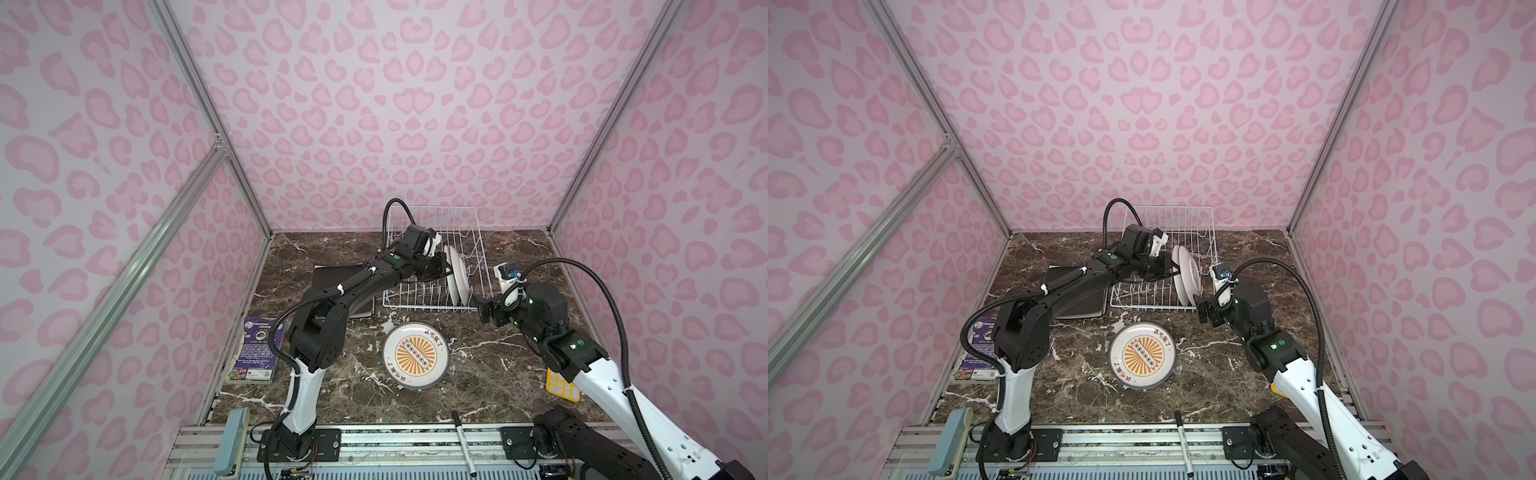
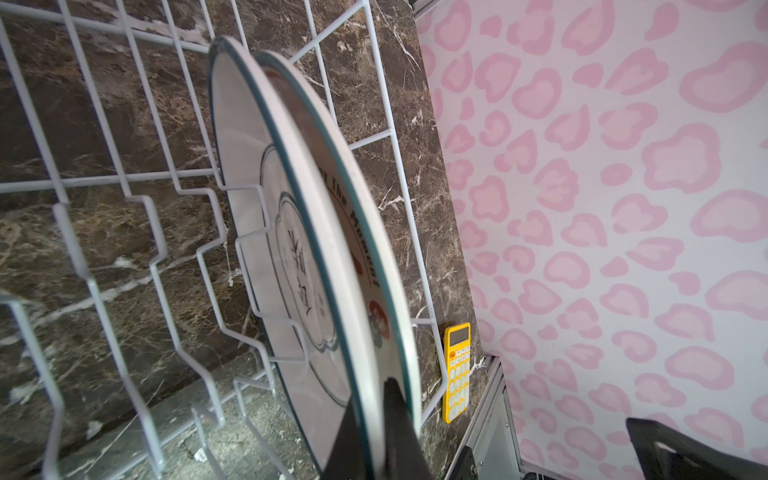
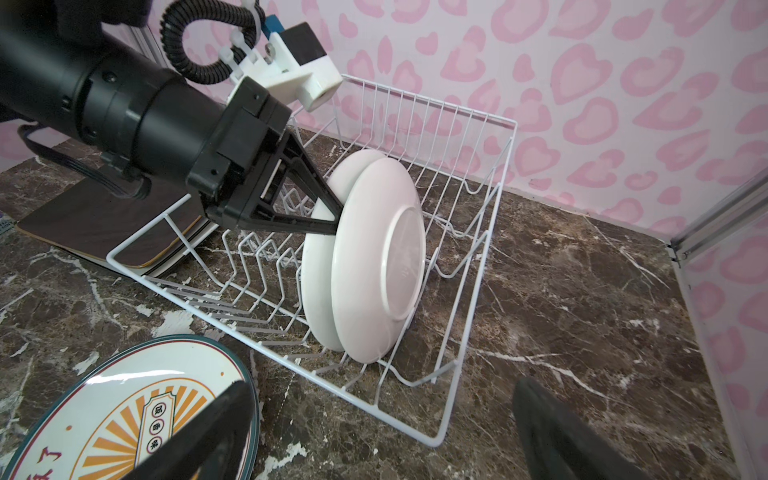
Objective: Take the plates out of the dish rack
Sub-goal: 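Close the left gripper on the rim of the green-rimmed plate in the rack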
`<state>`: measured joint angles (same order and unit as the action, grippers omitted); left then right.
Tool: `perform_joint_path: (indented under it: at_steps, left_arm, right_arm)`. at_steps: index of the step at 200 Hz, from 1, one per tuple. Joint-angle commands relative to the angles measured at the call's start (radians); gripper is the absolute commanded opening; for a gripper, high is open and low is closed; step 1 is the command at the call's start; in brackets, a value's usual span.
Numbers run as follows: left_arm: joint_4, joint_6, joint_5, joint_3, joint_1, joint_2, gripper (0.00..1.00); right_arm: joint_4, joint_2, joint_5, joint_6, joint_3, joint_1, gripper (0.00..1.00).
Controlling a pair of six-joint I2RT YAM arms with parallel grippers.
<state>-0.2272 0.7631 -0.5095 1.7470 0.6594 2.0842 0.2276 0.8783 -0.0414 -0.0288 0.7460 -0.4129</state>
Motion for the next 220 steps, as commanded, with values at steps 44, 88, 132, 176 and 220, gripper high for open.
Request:
perform_joint_path:
  at_steps: [44, 88, 132, 176, 220]
  left_arm:
    - [0.118, 0.092, -0.061, -0.016, 0.026, -0.007, 0.03]
    - [0.093, 0.074, -0.068, 0.006, 0.029, -0.006, 0.03]
    - [0.048, 0.044, -0.068, 0.028, 0.029, -0.030, 0.03]
    - [0.027, 0.027, -0.060, 0.029, 0.029, -0.074, 0.03]
    - [-0.002, 0.010, -0.048, 0.022, 0.029, -0.101, 0.03]
  right_arm:
    - [-0.041, -0.002, 0.012, 0.011, -0.012, -0.001, 0.99]
    - [-0.039, 0.001, 0.010, 0.007, -0.015, 0.000, 0.99]
    - [-0.041, -0.001, 0.012, 0.007, -0.019, -0.001, 0.99]
    - [-0.045, 0.001, 0.014, 0.006, -0.019, 0.000, 0.99]
    - [-0.047, -0.001, 0.019, 0.004, -0.019, 0.000, 0.99]
